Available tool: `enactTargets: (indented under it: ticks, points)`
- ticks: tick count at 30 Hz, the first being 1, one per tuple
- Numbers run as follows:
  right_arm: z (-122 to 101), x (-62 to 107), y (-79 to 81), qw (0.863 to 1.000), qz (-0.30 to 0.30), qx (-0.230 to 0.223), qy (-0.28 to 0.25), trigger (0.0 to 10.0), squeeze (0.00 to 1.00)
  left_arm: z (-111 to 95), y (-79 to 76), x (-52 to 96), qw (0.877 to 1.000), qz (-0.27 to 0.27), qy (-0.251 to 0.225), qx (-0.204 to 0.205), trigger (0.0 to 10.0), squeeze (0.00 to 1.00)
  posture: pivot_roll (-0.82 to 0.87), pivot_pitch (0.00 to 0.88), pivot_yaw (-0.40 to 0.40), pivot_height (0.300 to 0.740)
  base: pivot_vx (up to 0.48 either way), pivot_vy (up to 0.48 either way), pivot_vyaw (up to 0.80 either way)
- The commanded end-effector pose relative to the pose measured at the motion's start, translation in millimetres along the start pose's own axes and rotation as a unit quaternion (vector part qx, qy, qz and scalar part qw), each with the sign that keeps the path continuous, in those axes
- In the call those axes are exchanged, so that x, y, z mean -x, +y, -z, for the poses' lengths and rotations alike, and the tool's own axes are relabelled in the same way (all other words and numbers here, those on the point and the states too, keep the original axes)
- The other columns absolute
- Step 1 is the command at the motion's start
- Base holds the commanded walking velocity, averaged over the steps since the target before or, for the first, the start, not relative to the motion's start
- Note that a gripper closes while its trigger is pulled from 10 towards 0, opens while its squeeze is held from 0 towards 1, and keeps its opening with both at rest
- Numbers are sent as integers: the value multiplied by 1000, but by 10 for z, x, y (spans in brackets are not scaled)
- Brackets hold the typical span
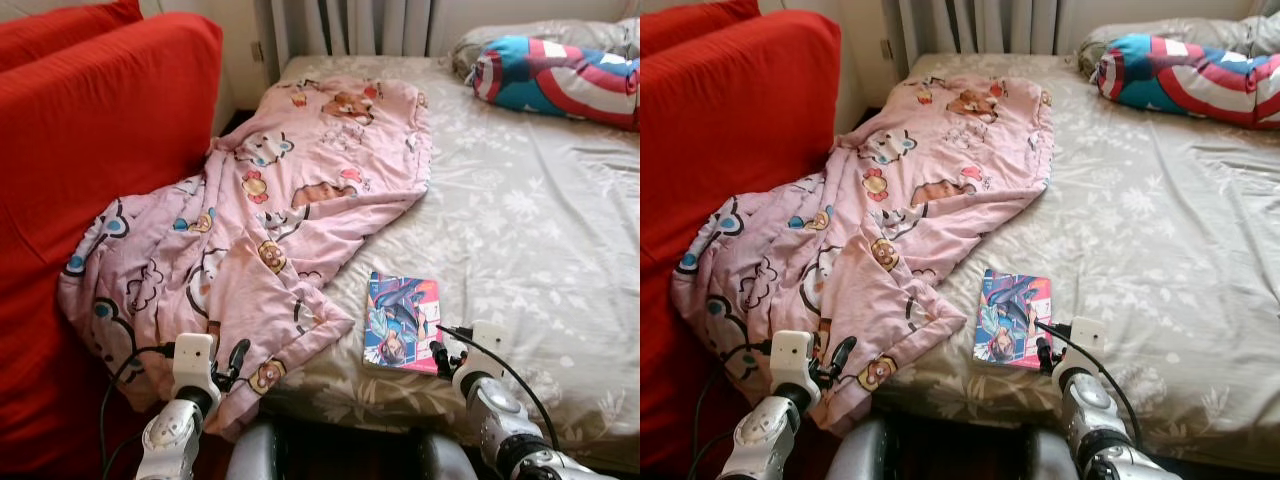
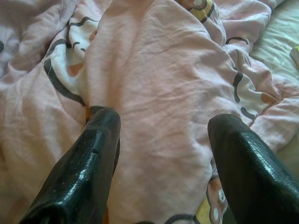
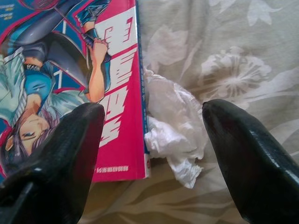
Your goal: Clean up the room
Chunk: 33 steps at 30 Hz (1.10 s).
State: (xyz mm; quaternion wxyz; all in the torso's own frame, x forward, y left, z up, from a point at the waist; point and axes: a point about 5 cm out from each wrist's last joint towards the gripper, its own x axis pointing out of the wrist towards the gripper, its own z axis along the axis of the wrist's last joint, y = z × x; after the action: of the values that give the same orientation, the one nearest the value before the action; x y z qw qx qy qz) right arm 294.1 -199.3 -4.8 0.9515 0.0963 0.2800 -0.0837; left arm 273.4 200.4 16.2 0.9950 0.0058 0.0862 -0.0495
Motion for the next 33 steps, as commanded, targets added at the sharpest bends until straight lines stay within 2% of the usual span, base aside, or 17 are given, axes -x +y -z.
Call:
enactTargets:
  ticks: [1,10,11,12,13,23,33]
  points:
    - [-29,-9,5,1000,5,-8,0,10000,0,38,31,45,1000,-3,8,4,10000,0,111,160,57,604,0,0,0]
    - [116,18,-31,999,21,-2,33,10000,0,71,80,163,1000,-2,14,-6,10000,0,132,192,73,604,0,0,0]
    - [131,21,-27,999,19,0,37,8510,0,75,87,179,1000,-2,15,-7,10000,0,134,196,75,604,0,0,0]
    - [138,22,-27,999,20,2,39,3451,0,77,91,184,1000,-2,16,-7,10000,0,135,197,76,604,0,0,0]
    - [141,23,-27,999,20,2,40,0,0,77,94,190,1000,-3,16,-7,10000,0,137,200,77,604,0,0,0]
    - [79,10,-47,999,27,-3,31,0,0,90,105,245,1000,-3,23,-10,10000,0,144,206,81,604,0,0,0]
    - [-54,-8,-62,999,28,-17,-2,0,0,81,115,259,1000,-7,26,-10,10000,0,144,203,80,604,0,0,0]
